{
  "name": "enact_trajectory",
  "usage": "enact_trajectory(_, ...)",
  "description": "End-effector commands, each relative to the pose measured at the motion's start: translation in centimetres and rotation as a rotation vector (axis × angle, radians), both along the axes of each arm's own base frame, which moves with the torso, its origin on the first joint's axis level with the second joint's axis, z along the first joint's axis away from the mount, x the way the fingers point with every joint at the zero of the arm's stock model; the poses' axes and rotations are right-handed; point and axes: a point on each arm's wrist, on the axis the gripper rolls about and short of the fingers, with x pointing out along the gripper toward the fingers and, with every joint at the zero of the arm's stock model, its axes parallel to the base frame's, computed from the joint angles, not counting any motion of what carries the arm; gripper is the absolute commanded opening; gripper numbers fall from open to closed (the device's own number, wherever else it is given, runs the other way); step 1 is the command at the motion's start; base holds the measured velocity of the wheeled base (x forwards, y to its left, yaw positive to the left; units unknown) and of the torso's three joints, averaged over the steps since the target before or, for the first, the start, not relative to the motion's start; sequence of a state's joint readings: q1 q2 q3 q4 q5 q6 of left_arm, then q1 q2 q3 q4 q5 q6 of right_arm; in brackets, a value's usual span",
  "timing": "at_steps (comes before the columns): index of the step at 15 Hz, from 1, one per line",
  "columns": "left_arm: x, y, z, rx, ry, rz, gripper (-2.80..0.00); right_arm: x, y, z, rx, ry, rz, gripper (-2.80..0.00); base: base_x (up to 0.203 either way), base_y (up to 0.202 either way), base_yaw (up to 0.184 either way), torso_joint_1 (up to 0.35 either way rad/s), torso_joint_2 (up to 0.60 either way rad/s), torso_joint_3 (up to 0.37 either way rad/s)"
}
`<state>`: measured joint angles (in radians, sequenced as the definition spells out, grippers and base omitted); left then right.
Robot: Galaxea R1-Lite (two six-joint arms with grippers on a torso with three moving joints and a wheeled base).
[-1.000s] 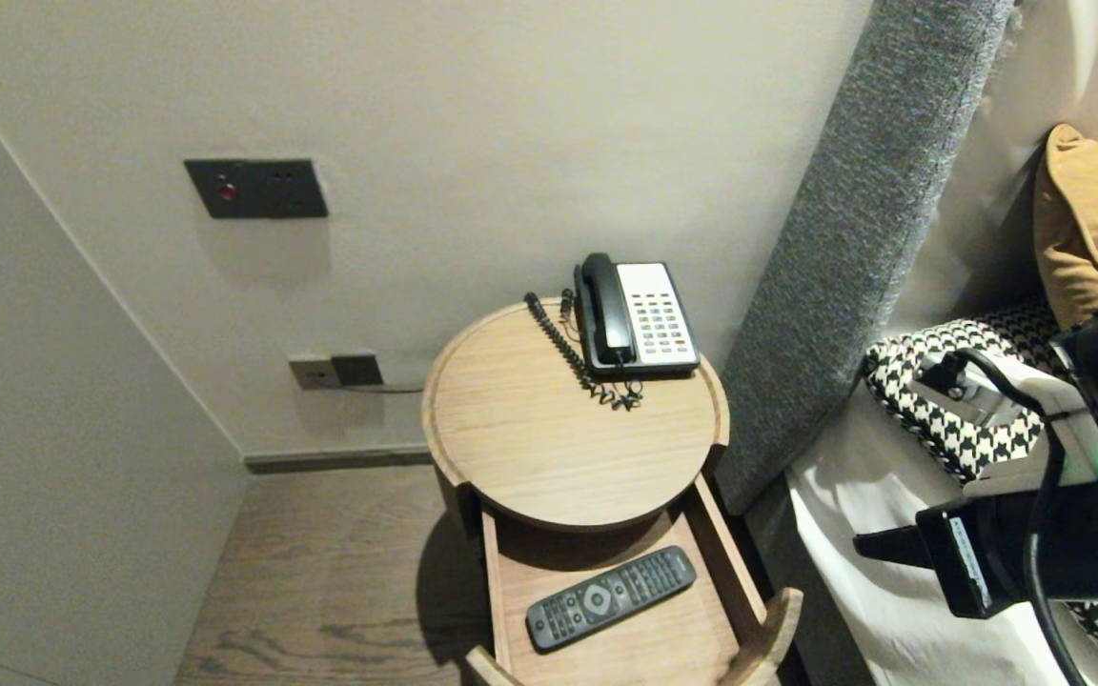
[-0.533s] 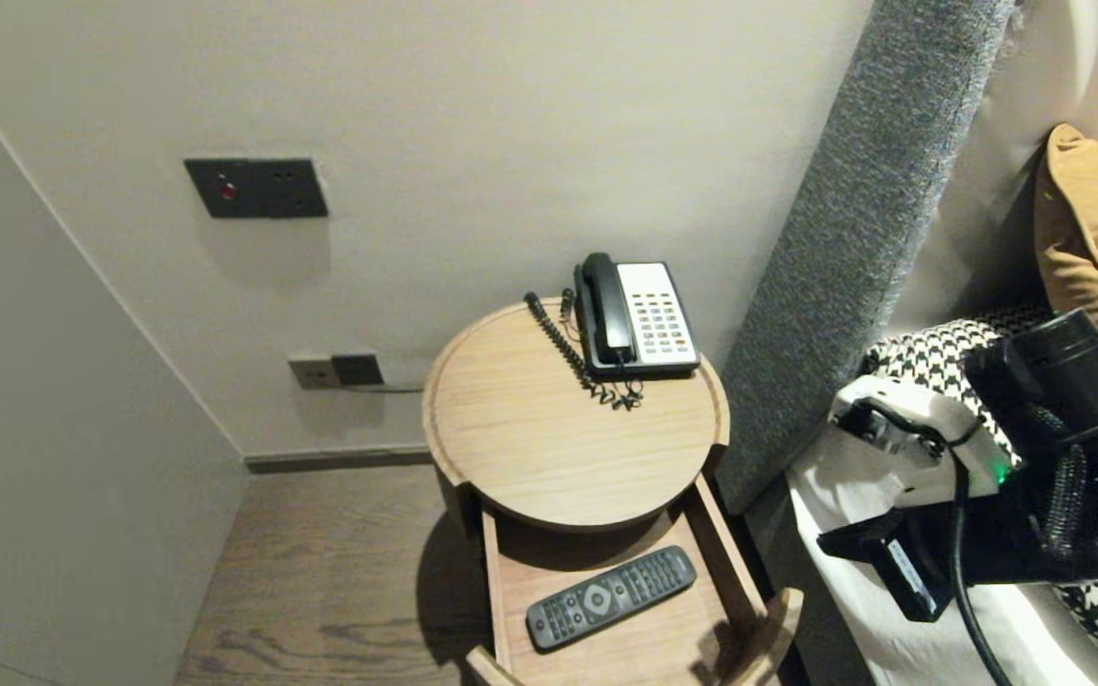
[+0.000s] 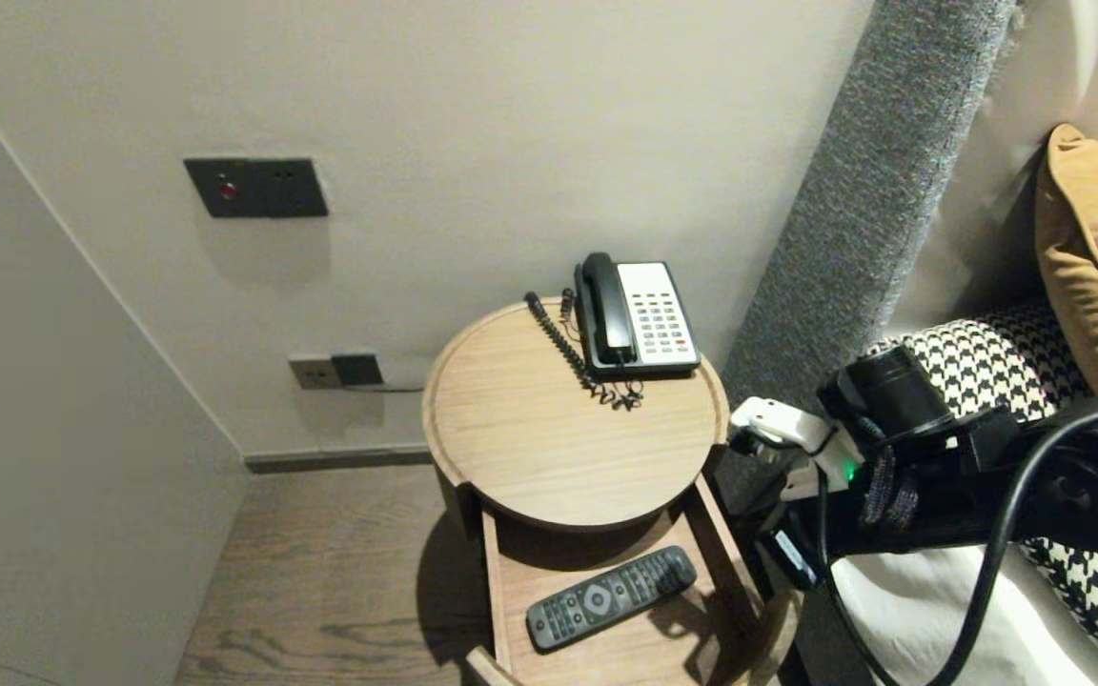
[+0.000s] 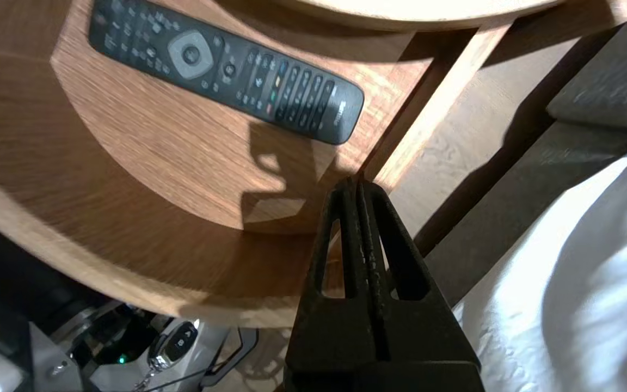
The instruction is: Take the remote control out of the drawer one by one and place them on the table
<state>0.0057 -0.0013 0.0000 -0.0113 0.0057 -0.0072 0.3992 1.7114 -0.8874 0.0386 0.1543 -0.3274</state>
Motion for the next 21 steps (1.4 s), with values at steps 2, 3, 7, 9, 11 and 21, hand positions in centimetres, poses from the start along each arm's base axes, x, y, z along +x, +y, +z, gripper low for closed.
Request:
enact_trajectory(2, 0.0, 0.0, 0.0, 0.0, 0.0, 0.001, -2.8, 1.8, 1.3, -3.6, 0.001, 0.036, 0.032, -2.8, 0.0, 0.0, 0.0, 0.0, 0.0, 0.0)
enact_trajectory(3, 0.0, 0.0, 0.0, 0.0, 0.001, 0.0, -2.8, 1.7, 1.7, -4.2, 0.01, 0.041, 0.052, -2.8, 0.0, 0.0, 0.0, 0.0, 0.0, 0.0)
enact_trajectory(7, 0.0, 0.0, 0.0, 0.0, -0.001, -0.001, -2.8, 1.7, 2.2, -5.6, 0.006, 0.079, 0.076, 0.0, 0.0, 0.0, 0.0, 0.0, 0.0, 0.0)
enact_trajectory(9, 0.0, 0.0, 0.0, 0.0, 0.002, 0.001, -2.8, 2.5, 2.9, -6.9, 0.032, 0.046, 0.094, 0.0, 0.0, 0.0, 0.0, 0.0, 0.0, 0.0)
enact_trajectory(11, 0.0, 0.0, 0.0, 0.0, 0.002, 0.001, -2.8, 3.0, 3.4, -7.8, 0.053, 0.019, 0.11, 0.0, 0.0, 0.0, 0.0, 0.0, 0.0, 0.0)
enact_trajectory(21, 0.0, 0.0, 0.0, 0.0, 0.002, 0.001, -2.8, 3.2, 4.8, -11.0, 0.201, 0.002, 0.256, 0.0, 0.0, 0.0, 0.0, 0.0, 0.0, 0.0)
